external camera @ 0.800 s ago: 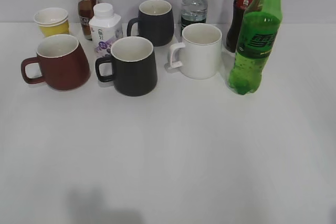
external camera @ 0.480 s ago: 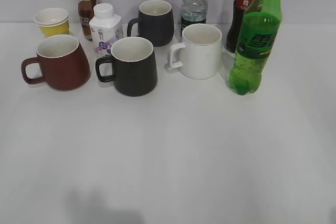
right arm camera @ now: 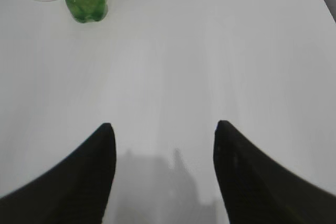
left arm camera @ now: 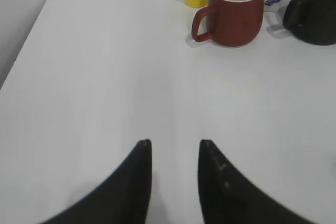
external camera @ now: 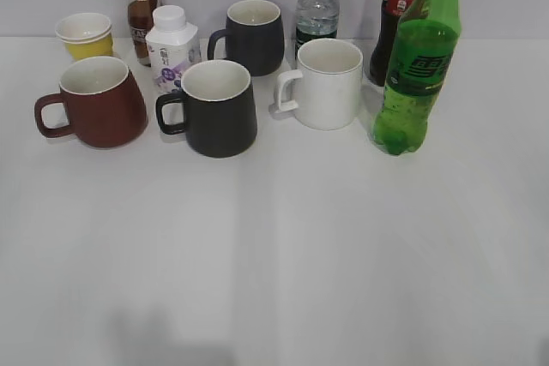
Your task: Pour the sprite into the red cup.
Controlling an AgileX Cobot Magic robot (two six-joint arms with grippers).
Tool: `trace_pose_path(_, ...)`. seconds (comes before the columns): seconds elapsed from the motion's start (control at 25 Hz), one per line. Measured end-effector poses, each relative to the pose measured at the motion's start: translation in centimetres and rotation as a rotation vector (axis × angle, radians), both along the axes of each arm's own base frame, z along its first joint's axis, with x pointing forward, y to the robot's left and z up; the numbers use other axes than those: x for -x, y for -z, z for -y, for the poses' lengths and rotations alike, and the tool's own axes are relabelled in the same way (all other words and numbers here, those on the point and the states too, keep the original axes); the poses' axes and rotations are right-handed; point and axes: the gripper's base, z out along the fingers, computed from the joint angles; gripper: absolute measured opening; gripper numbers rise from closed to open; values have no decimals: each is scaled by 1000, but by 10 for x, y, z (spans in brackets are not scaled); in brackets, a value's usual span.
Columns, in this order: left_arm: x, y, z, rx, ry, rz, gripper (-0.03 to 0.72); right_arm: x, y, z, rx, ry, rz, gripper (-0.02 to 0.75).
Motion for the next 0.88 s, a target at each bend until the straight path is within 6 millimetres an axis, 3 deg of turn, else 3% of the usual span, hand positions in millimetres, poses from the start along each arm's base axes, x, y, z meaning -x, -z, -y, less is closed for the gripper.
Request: trace_pose_path(0.88,0,0,0,2,11,0,239,0,0,1,10,7,2,444)
